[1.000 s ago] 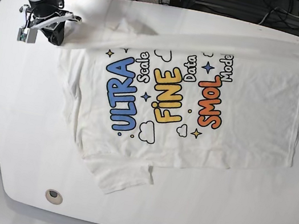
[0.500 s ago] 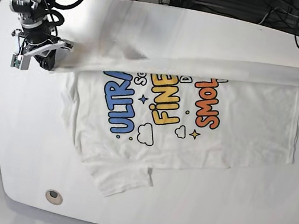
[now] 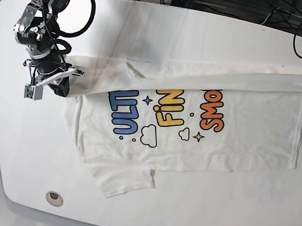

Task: Fold the T-shirt properly
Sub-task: 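Fold the shoulder edge over the shirt body with both grippers, then lower the folded edge onto the shirt body with both grippers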

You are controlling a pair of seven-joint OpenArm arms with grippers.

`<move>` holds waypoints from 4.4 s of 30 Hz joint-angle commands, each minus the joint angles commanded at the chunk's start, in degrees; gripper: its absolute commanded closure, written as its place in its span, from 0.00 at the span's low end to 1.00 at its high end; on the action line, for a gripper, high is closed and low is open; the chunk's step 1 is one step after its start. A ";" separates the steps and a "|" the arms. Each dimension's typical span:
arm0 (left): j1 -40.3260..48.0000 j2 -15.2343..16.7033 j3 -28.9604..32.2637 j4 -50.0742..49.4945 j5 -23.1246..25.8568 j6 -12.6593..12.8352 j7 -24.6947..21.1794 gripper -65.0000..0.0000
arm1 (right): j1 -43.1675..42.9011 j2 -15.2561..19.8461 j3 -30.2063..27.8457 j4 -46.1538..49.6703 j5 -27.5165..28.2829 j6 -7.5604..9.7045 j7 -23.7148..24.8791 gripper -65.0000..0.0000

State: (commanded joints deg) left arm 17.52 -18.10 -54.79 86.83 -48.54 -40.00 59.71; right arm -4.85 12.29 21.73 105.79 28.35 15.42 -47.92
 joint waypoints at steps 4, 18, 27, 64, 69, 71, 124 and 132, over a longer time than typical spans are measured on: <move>-0.31 0.14 0.46 -0.09 -0.26 0.00 -0.19 1.00 | -0.34 -0.06 0.60 0.90 0.11 0.06 -0.06 1.00; -4.53 0.02 1.95 -1.97 6.44 0.03 -5.99 1.00 | 6.13 0.11 -5.37 -11.30 -3.43 0.65 4.88 1.00; -5.49 -0.29 3.99 -4.09 12.23 4.21 -10.05 1.00 | 11.43 0.42 -5.16 -18.38 -3.14 1.16 5.43 1.00; -3.39 0.06 15.67 8.04 44.24 14.03 -20.16 0.95 | 6.87 0.53 -4.90 -17.99 -2.99 0.85 8.21 0.87; -4.92 -0.06 14.84 8.08 41.36 13.72 -19.35 0.92 | 6.29 0.30 -4.43 -18.06 -2.67 0.50 6.67 0.84; -4.86 -0.28 14.99 7.74 40.65 13.61 -18.80 0.86 | 6.46 0.21 -4.43 -18.13 -2.79 0.47 6.30 0.84; -8.22 -13.22 26.33 -19.65 8.92 0.00 -13.24 1.00 | -10.43 0.69 -2.79 -2.42 3.05 -0.26 -2.41 1.00; -6.60 -16.48 26.98 -20.47 9.54 0.36 -13.04 1.00 | -15.24 0.71 -2.21 0.76 3.91 0.00 -1.29 1.00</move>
State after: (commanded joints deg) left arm 10.92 -34.58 -27.81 66.36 -39.00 -39.64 46.66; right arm -20.09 13.00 19.53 106.55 32.26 15.42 -49.21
